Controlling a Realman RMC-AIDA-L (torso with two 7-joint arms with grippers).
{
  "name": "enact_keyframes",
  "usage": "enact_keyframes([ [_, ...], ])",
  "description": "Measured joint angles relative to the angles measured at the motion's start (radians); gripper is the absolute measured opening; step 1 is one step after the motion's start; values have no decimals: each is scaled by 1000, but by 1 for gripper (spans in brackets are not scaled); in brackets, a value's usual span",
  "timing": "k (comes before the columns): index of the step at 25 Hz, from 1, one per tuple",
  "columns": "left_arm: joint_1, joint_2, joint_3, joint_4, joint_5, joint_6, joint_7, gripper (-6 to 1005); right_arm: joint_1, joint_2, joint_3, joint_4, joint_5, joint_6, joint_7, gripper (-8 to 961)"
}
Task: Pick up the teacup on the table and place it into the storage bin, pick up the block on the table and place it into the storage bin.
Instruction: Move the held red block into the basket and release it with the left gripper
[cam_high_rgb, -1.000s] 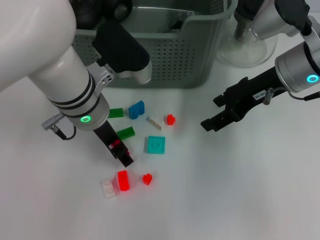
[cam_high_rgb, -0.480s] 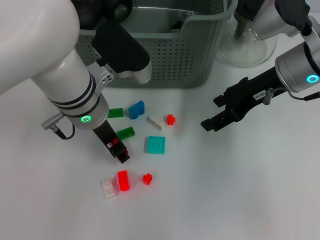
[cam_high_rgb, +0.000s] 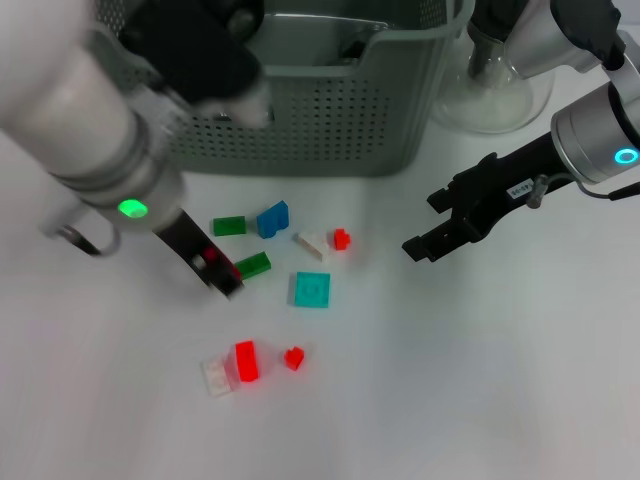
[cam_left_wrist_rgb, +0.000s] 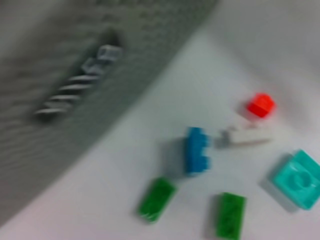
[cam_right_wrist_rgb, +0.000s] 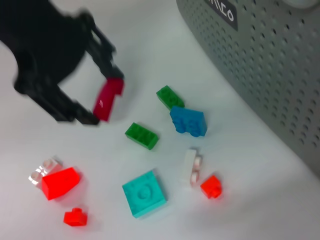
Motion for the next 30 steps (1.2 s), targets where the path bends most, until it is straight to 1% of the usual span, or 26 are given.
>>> enact_keyframes([
  [1, 20, 0, -69, 56, -15, 40, 24, 665, 0, -1, 0, -1, 0, 0, 0, 886],
  [3, 38, 1, -173, 125, -63, 99, 62, 665, 0, 0, 0, -2, 0, 0, 0, 885],
  [5, 46, 4, -311, 198, -161, 172, 107, 665, 0, 1, 0, -1, 0, 0, 0, 884],
  [6, 46, 6, -359, 217, -208, 205, 125, 665, 1, 0, 0, 0, 0, 1, 0, 883],
  [8, 19, 18, -504, 240, -349, 307, 175, 666, 2, 0, 0, 1, 0, 0, 2, 882],
  [10, -26, 34, -636, 223, -482, 387, 208, 666, 2, 1, 0, -2, 0, -1, 2, 882],
  [12, -84, 64, -738, 177, -602, 423, 220, 666, 2, 1, 0, -1, 0, -1, 0, 882],
  [13, -113, 82, -763, 151, -648, 414, 222, 666, 3, 1, 0, -1, 1, -1, -1, 882],
  [15, -166, 113, -778, 93, -685, 360, 219, 667, 6, 1, -1, 0, 0, -2, -1, 882],
  [17, -231, 138, -763, 18, -655, 243, 208, 667, 8, 2, -4, -2, 0, -3, -1, 882],
  [18, -250, 143, -754, -10, -637, 198, 202, 667, 9, 2, -6, -3, 0, -4, -1, 882],
  [20, -309, 155, -728, -101, -572, 80, 189, 667, 9, 2, -7, -3, 0, -5, 1, 882],
  [21, -323, 159, -720, -127, -558, 60, 189, 668, 9, 1, -7, -3, 0, -5, 1, 882],
  [22, -376, 173, -683, -229, -499, -26, 188, 668, 9, 1, -7, -3, 0, -5, 1, 882],
  [25, -421, 180, -649, -329, -433, -121, 183, 668, 10, -1, -7, -1, -1, 0, -3, 882],
  [26, -421, 180, -649, -329, -433, -121, 183, 668, 10, -1, -6, -1, -1, 1, -4, 882],
  [27, -448, 171, -623, -403, -362, -221, 172, 669, 11, -1, -6, -1, -1, 1, -4, 882],
  [28, -449, 170, -620, -409, -357, -229, 170, 669, 11, 0, -6, -2, -1, 1, -4, 882],
  [30, -460, 161, -589, -436, -311, -288, 155, 669, 12, 0, -7, -5, -1, -2, -4, 882],
])
